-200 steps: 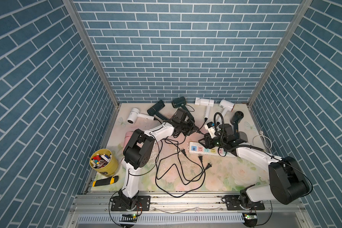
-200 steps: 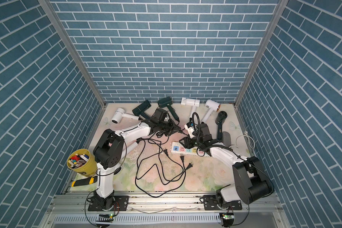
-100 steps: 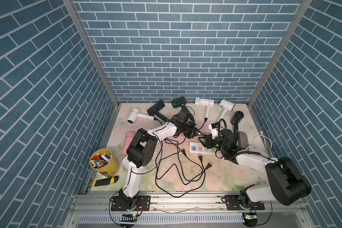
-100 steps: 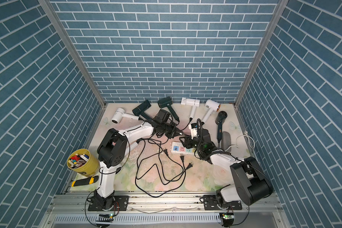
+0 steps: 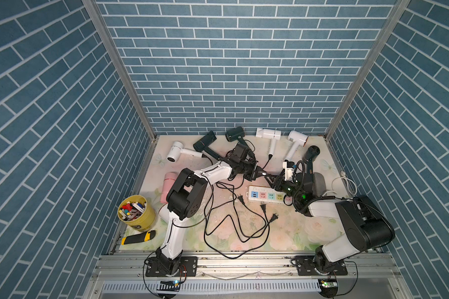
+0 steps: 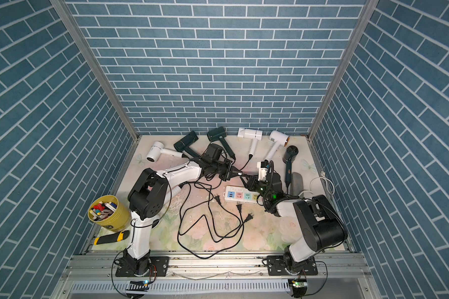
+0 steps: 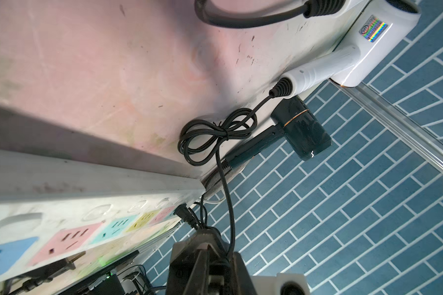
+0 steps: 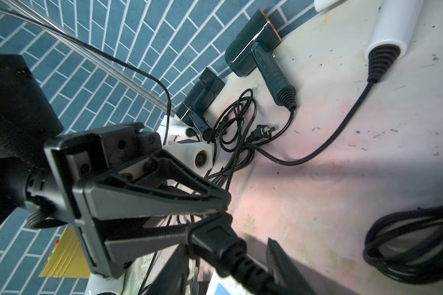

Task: Charge the blow dryers
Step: Pick up the plug from the center of the board.

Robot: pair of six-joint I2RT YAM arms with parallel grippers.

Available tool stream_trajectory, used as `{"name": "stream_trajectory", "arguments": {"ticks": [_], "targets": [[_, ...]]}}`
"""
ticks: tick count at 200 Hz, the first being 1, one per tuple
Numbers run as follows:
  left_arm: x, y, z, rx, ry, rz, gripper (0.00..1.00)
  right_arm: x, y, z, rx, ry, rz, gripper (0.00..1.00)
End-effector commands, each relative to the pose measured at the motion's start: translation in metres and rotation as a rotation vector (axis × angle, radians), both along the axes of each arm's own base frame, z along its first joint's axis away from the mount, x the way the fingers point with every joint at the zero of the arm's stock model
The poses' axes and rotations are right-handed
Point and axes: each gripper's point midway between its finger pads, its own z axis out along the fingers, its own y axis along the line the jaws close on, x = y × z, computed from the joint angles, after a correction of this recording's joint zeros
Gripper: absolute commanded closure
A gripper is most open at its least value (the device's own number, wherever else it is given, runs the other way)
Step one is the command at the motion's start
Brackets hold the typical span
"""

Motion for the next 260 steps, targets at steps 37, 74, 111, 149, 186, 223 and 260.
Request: {"name": "stream_trajectory", "arguments": {"ticks": [37, 74, 111, 149, 186, 223, 260], "targets": [[-0.011, -0.004, -0.016, -0.026, 0.062, -0.034, 0.86, 0.011, -0.004, 0.027, 0.131, -0.071, -0.02, 0.62], [-0.012, -0.005, -0.017, -0.033, 0.064, -0.035, 0.87, 0.01, -0.004, 0.029, 0.139, -0.081, -0.017, 0.66], [-0.011, -0.004, -0.017, -0.036, 0.059, -0.032, 0.87, 0.009, -0.003, 0.028, 0.145, -0.08, -0.008, 0.6], [-0.011, -0.004, -0.017, -0.036, 0.056, -0.032, 0.88, 0.01, -0.003, 0.028, 0.149, -0.074, -0.013, 0.7], [-0.007, 0.003, -0.016, -0.017, -0.001, -0.033, 0.88, 0.01, -0.004, 0.026, 0.143, -0.064, -0.011, 0.84], [0.007, 0.03, -0.001, 0.077, -0.234, -0.043, 0.75, 0.011, -0.001, 0.02, 0.119, -0.004, 0.006, 0.86], [0.01, 0.078, 0.01, 0.246, -0.544, -0.078, 0.32, 0.008, -0.001, 0.006, 0.028, 0.143, 0.03, 0.86]]}}
